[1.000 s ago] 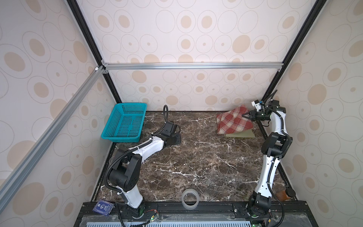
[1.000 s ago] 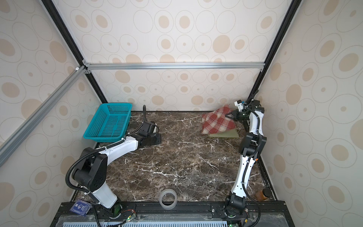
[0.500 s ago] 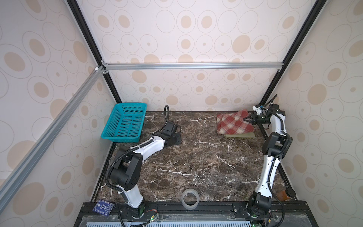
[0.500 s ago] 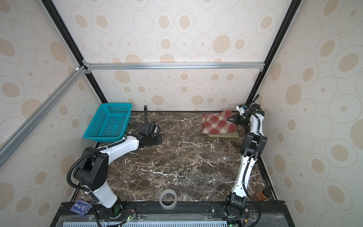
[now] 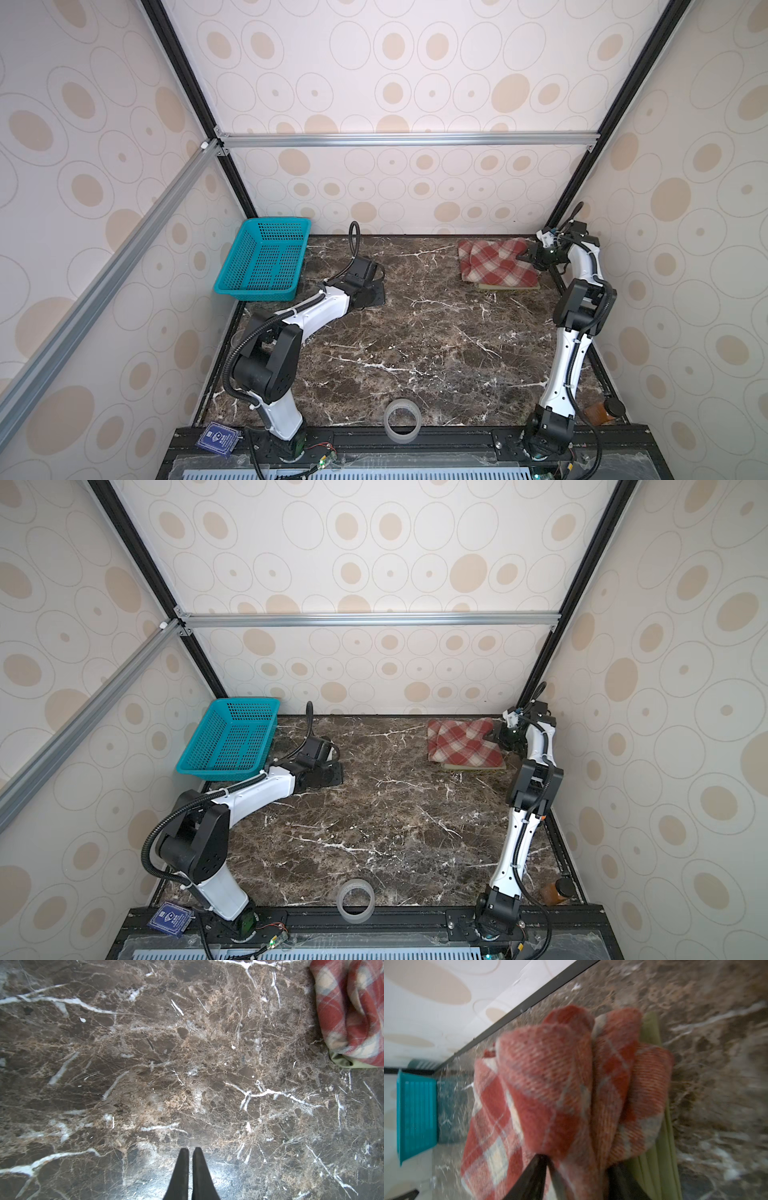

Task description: Fold and stack the skirts

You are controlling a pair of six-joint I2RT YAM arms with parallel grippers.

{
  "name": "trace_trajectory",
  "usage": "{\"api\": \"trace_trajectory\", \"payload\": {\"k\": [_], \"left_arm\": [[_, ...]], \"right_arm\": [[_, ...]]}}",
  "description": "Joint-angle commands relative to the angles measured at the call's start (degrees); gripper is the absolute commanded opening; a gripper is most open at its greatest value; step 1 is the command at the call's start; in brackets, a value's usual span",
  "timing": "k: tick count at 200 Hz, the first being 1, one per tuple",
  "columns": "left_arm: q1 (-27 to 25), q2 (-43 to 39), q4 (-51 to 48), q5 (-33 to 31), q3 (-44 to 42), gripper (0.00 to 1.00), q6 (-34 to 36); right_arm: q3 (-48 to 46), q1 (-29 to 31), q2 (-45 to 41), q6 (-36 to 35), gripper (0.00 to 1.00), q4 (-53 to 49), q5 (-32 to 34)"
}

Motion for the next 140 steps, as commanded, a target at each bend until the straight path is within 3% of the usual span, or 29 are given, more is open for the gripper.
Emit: {"api": "trace_trajectory", "payload": {"k": [1, 57, 106, 127, 140], "left_arm": [[-0.4, -0.8, -0.1, -1.1, 1.6, 0.08, 0.2], [-0.3, -2.6, 2.2, -1.2, 0.7, 0.08, 1.2], [1.1, -4.7, 5.9, -1.3, -0.6, 0.09, 2.3], [3.3, -6.3, 7.6, -1.8, -0.9, 0.13, 3.4], [4.9, -7.8, 8.9, -2.3, -1.5, 0.23, 3.9]], "right_arm": [[-1.6, 0.6, -1.8, 1.9, 0.50, 2.8, 6.7], [-17.4, 1.5, -17.8, 4.2, 0.54, 12.7, 22.8], [-28.7, 3.2, -30.6, 4.1, 0.56, 17.4, 28.8], [-37.2, 5.1, -38.1, 4.8, 0.56, 20.1, 29.7], [-43.3, 7.1, -43.5, 5.4, 0.56, 22.1, 30.7]]}}
